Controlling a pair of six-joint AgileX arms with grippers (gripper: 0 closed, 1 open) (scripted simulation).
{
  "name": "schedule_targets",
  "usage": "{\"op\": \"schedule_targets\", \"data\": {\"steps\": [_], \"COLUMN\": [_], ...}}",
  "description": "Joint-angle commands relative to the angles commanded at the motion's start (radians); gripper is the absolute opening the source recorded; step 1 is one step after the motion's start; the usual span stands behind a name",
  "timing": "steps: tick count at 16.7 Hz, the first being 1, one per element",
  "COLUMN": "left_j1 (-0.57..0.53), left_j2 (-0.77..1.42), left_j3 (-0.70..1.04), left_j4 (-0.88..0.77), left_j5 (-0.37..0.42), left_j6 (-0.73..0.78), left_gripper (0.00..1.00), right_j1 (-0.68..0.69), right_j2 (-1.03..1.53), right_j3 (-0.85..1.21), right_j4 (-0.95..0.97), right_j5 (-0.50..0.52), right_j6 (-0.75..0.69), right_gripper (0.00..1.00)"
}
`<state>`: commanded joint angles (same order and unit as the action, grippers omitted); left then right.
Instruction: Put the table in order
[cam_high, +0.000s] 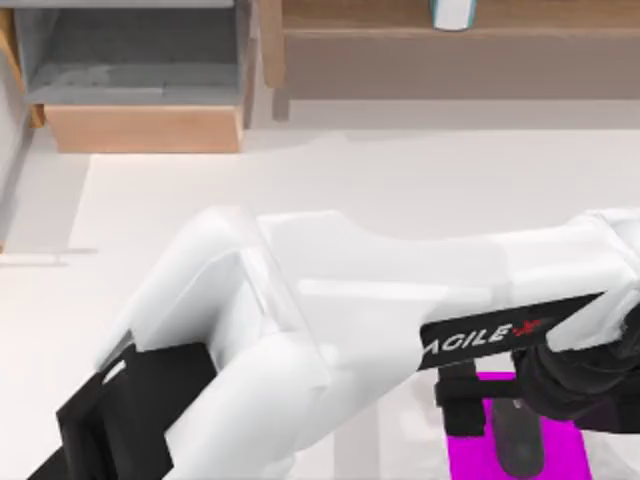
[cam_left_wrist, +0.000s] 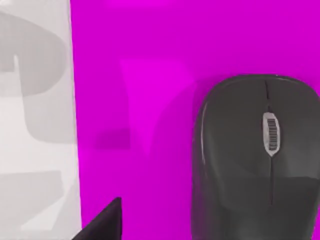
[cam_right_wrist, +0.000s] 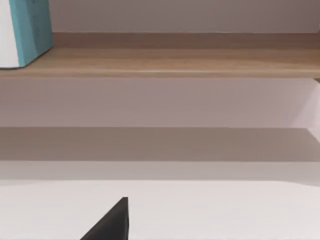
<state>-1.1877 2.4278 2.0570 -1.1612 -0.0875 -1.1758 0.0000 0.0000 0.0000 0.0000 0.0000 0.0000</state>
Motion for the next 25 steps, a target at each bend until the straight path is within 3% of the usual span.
{"op": "schedule_targets", "data": {"steps": [5,10,18,25], "left_j1": [-0.003,0.008,0.175,0.543], "left_j2": [-0.012,-0.091,-0.221,-0.353], "left_j3": [-0.007,-0.069,-0.341,-0.778], "left_j4": [0.022,0.251,1.005,1.677], "left_j5": [0.007,0.080,0.307,0.526], "left_j6": [0.022,0.214,0.758,1.391], "left_gripper": [1.00,1.00,1.00,1.00], "right_j1": [0.000,0.000,0.000,0.000], "right_j2": [0.000,0.000,0.000,0.000], "right_j3": [0.000,0.000,0.000,0.000], "right_j4": [0.000,0.000,0.000,0.000], "right_j5": [0.000,0.000,0.000,0.000], "right_j6": [0.000,0.000,0.000,0.000], "right_gripper": [1.00,1.00,1.00,1.00]}}
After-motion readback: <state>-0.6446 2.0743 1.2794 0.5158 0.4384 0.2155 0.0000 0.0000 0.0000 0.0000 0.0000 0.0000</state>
